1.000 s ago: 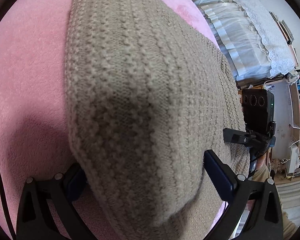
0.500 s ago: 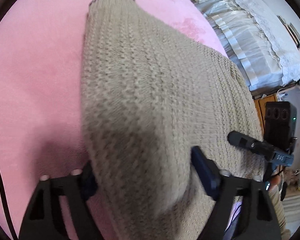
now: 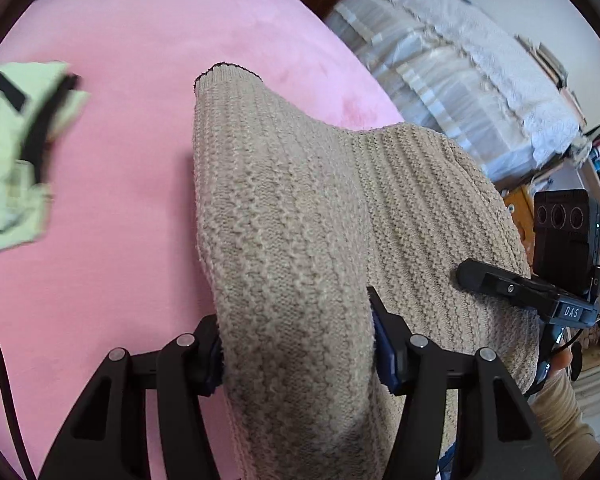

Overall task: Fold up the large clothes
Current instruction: 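Slide both tools under the folded cardigan and lift it, then carry the cardigan onto the green and black garment and lower it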

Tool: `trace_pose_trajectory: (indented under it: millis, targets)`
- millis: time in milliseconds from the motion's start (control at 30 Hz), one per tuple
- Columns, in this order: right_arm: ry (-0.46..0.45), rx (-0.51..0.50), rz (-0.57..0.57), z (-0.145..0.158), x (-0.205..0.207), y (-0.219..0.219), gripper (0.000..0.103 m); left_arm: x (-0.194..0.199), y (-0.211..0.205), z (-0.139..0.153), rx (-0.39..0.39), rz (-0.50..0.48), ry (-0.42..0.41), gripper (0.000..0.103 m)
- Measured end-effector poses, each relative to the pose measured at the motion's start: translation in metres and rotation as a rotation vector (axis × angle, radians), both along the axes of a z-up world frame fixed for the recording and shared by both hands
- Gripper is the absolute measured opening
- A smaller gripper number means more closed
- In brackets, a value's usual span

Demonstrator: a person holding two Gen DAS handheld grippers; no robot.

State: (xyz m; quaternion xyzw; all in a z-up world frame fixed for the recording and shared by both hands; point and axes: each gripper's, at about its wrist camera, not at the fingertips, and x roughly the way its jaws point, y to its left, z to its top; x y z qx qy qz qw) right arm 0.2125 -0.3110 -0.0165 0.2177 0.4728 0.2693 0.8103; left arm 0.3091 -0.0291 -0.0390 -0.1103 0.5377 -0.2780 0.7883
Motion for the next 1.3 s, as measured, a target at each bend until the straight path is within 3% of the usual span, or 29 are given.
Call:
trace_pose_trajectory:
  millis: [267,467,700,900,1000,1067,1167,1233,1300]
  targets:
    - [-0.146,0.049,0.130,0.071,0.067,0.155,0.057,0.031,0.149,0.088,0.103,0.087,-0.119,0.057]
    - [-0.229,0.111,0.151,0.076,0.148,0.267,0.057,0.105,0.266,0.102,0.167,0.132,-0.192,0.057]
    - [-0.225,0.210,0.117,0.015,0.248,0.353,0.057,0.201,0.360,0.046,0.195,0.183,-0.187,0.057]
    - [-0.137,0.172,0.114,-0.070,0.302,0.384,0.057,0.260,0.385,-0.050,0.236,0.242,-0.086,0.058]
    - [-0.130,0.145,0.111,-0.094,0.311,0.389,0.057,0.270,0.395,-0.075,0.196,0.270,-0.086,0.066]
    - [-0.128,0.106,0.104,-0.104,0.313,0.387,0.057,0.274,0.403,-0.087,0.148,0.302,-0.087,0.084]
    - [-0.123,-0.008,0.137,-0.118,0.316,0.393,0.059,0.267,0.414,-0.107,0.100,0.335,-0.074,0.096]
    - [-0.142,-0.095,0.141,-0.118,0.312,0.399,0.072,0.265,0.409,-0.115,0.082,0.352,-0.066,0.101]
    - [-0.117,-0.154,0.120,-0.112,0.307,0.397,0.078,0.263,0.407,-0.116,0.085,0.360,-0.075,0.101]
